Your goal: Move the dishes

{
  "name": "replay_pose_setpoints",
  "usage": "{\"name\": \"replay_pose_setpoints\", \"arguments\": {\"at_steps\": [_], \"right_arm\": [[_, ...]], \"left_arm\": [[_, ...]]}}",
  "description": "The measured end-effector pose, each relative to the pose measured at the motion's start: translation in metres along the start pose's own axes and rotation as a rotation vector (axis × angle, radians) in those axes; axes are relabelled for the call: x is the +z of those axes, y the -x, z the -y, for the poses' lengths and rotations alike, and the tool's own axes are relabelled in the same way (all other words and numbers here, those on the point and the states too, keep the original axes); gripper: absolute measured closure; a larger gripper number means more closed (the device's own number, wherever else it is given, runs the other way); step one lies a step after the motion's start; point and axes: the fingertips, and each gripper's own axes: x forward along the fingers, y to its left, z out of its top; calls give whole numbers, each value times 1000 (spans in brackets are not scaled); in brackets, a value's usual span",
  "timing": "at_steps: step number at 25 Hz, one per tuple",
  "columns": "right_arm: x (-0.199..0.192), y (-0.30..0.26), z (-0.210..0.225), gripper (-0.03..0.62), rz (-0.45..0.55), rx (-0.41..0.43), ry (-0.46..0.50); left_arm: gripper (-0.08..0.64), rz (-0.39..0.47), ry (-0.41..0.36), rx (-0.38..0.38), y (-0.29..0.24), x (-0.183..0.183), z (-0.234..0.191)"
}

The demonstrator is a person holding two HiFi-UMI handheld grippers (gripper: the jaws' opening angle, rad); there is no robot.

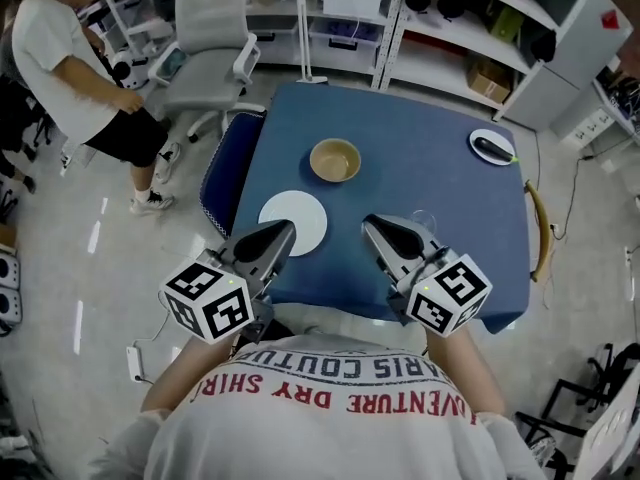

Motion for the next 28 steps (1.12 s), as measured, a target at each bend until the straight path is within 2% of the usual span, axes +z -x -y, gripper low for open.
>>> {"name": "replay_pose_setpoints", "arguments": {"at_steps": [4,11,28], "right_arm": [[-10,22,-7,569,-8,38,8],[-25,51,-8,571,-21,43,16],[-24,67,1,571,-15,27,17]], "left_arm": [[531,-5,-36,-23,-7,-7,20],[531,-10,-61,-54,-15,-24,50],[531,-38,-92,-51,-27,-28,68]]}}
